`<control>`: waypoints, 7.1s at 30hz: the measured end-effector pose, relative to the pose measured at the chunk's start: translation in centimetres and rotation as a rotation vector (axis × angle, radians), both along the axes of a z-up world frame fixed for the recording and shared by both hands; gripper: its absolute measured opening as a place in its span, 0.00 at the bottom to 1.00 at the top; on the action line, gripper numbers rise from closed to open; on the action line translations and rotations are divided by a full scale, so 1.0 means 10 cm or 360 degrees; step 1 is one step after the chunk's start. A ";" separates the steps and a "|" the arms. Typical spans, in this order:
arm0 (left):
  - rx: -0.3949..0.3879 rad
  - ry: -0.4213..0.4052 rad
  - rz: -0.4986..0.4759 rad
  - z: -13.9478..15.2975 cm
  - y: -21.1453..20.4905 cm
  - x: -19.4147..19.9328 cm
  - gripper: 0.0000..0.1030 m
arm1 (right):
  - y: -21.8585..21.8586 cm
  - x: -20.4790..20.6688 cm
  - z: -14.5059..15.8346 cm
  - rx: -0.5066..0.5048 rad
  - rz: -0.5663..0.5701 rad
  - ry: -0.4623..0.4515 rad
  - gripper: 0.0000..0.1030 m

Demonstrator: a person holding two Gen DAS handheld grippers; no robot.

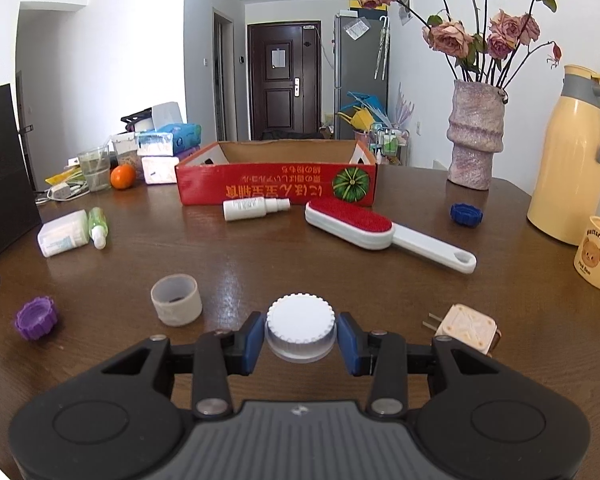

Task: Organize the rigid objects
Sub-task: 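Grasp the white bottle cap with the left tool while the right tool holds its cap, then carry both white caps into the cardboard box and open both tools, then withdraw both open tools from the box back over the table, then grasp the purple cap with the left tool while the right tool grasps the plug cube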

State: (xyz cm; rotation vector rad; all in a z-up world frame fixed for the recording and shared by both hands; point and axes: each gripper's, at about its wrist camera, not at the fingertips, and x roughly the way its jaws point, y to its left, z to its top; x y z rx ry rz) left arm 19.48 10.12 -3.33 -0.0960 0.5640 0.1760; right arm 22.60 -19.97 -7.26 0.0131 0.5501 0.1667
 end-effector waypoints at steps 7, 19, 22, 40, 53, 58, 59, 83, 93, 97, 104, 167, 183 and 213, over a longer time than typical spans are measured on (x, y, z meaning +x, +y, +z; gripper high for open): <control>0.0022 -0.0077 -0.0072 0.25 -0.15 0.24 0.40 | 0.03 0.18 0.21 0.0019 0.0020 -0.0062 0.38; 0.0023 -0.0196 -0.0197 0.64 -0.29 0.78 0.40 | 0.20 0.64 0.54 0.0045 0.0035 -0.0164 0.38; 0.0025 -0.0214 -0.0237 0.72 -0.32 0.93 0.40 | 0.25 0.76 0.61 0.0054 0.0035 -0.0178 0.38; 0.0023 -0.0233 -0.0452 1.09 -0.52 2.08 0.40 | 0.47 1.70 0.98 0.0103 -0.0081 -0.0224 0.38; 0.0045 -0.0169 -0.0508 0.92 -0.61 3.02 0.40 | 0.60 2.60 0.86 0.0118 -0.0160 -0.0133 0.38; 0.0033 -0.0128 -0.0525 0.83 -0.69 3.43 0.40 | 0.62 2.94 0.77 0.0125 -0.0211 -0.0084 0.38; 0.0026 -0.0120 -0.0523 0.80 -0.70 3.50 0.40 | 0.62 3.00 0.75 0.0124 -0.0218 -0.0075 0.38; -0.0017 0.0098 -0.0419 -0.10 -0.73 4.41 0.40 | 0.58 3.80 0.00 0.0066 -0.0333 0.0031 0.38; 0.0015 0.0028 -0.0407 -0.03 -0.78 4.33 0.77 | 0.54 3.78 0.01 0.0028 -0.0403 0.0030 0.75; 0.0007 -0.0004 -0.0392 0.02 -0.76 4.30 0.90 | 0.49 3.76 0.05 0.0036 -0.0442 0.0007 0.88; 0.0003 -0.0048 -0.0362 0.09 -0.74 4.24 1.00 | 0.50 3.76 0.06 0.0025 -0.0447 0.0014 0.98; 0.0012 -0.0125 -0.0227 0.98 -0.82 1.43 1.00 | -0.21 1.08 0.83 0.0107 -0.0313 -0.0188 1.00; -0.0010 -0.0092 -0.0181 0.71 -0.87 0.79 1.00 | -0.64 0.47 0.57 0.0149 -0.0331 -0.0145 1.00; 0.0009 0.0124 -0.0047 -0.43 -0.41 0.30 1.00 | -1.15 0.02 -0.17 0.0044 -0.0389 0.0105 1.00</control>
